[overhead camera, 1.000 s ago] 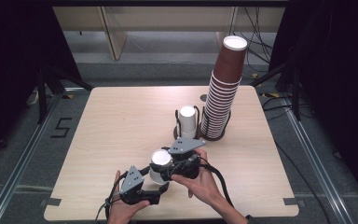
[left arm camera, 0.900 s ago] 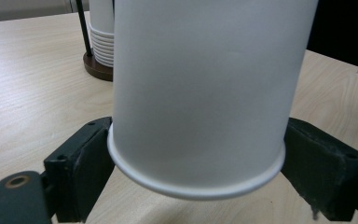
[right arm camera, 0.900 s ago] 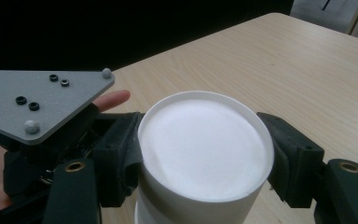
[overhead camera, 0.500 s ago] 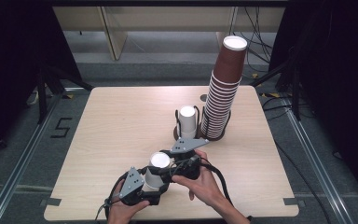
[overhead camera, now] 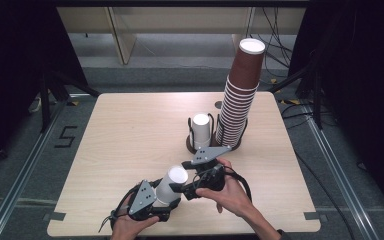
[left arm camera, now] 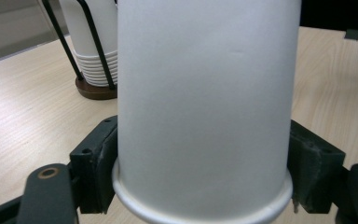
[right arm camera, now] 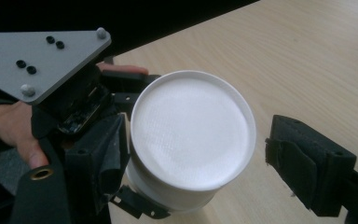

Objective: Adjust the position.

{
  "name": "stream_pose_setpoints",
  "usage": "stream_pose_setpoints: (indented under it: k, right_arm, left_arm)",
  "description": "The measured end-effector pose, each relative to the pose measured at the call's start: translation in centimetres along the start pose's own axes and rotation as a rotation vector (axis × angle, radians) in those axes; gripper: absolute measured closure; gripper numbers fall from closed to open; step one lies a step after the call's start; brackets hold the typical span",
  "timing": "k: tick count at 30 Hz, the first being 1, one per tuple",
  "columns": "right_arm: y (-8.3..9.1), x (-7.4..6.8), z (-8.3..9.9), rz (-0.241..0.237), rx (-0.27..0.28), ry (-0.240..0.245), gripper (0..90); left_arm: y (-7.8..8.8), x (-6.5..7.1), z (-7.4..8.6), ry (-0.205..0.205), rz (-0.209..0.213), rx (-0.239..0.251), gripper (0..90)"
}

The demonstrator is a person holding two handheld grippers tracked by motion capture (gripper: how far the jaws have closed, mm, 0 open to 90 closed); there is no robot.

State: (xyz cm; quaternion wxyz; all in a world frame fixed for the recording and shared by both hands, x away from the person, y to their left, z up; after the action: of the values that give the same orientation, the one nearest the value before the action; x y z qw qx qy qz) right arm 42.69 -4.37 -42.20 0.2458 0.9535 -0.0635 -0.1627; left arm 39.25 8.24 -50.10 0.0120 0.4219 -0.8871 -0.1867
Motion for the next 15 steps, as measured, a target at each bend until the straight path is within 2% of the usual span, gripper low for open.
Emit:
stream_pose_setpoints:
  k: [1, 2, 3, 4, 5, 6, 8, 9, 10, 11, 12, 13, 14, 15]
  right_arm:
    - [0.1, 0.0, 0.1, -0.009, -0.002, 0.004, 21.3]
    - [0.1, -0.1, 0.3, -0.026, -0.003, -0.015, 22.1]
    - [0.2, -0.1, 0.4, -0.029, -0.007, -0.006, 24.0]
    - [0.1, -0.1, 0.5, -0.035, 0.002, -0.005, 27.3]
    - [0.1, -0.1, 0.7, -0.057, -0.010, -0.007, 32.0]
    - [0.0, -0.2, 0.7, -0.072, -0.001, -0.025, 32.6]
    - [0.2, -0.2, 0.7, -0.070, 0.000, -0.027, 33.1]
    - [0.4, -0.2, 0.6, -0.078, 0.009, -0.045, 33.7]
    - [0.4, -0.2, 0.6, -0.078, 0.009, -0.045, 33.7]
    - [0.6, -0.2, 0.5, -0.082, 0.026, -0.068, 33.9]
    - [1.1, -0.1, 0.2, -0.099, 0.062, -0.089, 34.0]
    - [1.5, 0.1, 0.0, -0.098, 0.084, -0.086, 34.0]
    - [1.7, 0.0, -0.1, -0.115, 0.101, -0.100, 34.1]
    - [2.0, 0.0, -0.2, -0.126, 0.108, -0.106, 34.1]
  left_arm:
    - [0.0, 0.0, 0.0, -0.028, 0.008, -0.006, 23.5]
    - [-0.1, 0.3, 0.1, -0.049, 0.013, -0.004, 23.4]
    - [-0.1, 0.4, 0.1, -0.056, 0.019, -0.013, 23.4]
    - [-0.1, 0.5, 0.1, -0.058, 0.022, -0.014, 23.3]
    - [-0.1, 0.6, 0.1, -0.056, 0.026, -0.014, 23.2]
    - [-0.2, 0.6, 0.1, -0.048, 0.030, -0.011, 22.8]
    - [-0.1, 0.6, 0.1, -0.045, 0.035, -0.010, 21.8]
    - [-0.1, 0.6, -0.1, -0.012, 0.040, 0.025, 19.1]
    - [-0.1, 0.6, -0.1, -0.012, 0.040, 0.025, 18.1]
    - [-0.1, 0.5, -0.4, 0.011, 0.046, 0.048, 18.1]
    - [0.1, 0.5, -0.8, 0.043, 0.053, 0.097, 17.2]
    - [0.2, 0.5, -1.1, 0.058, 0.060, 0.126, 17.1]
    - [0.2, 0.5, -1.1, 0.058, 0.060, 0.126, 17.0]
    - [0.5, 0.4, -1.4, 0.056, 0.063, 0.160, 16.8]
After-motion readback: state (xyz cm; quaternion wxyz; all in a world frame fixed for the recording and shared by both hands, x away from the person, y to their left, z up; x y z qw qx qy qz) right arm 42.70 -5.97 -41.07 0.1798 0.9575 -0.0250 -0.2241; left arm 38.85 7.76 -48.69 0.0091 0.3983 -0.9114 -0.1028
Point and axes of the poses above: each handheld gripper's, and its own axes: y roughly backward along the jaws, z roughly out of its underside, x roughly to its right, the point moved 6 cm from there along -y, roughly forward along the jaws, and after that the axes turned 12 degrees about -z, right-handed, at the moved point
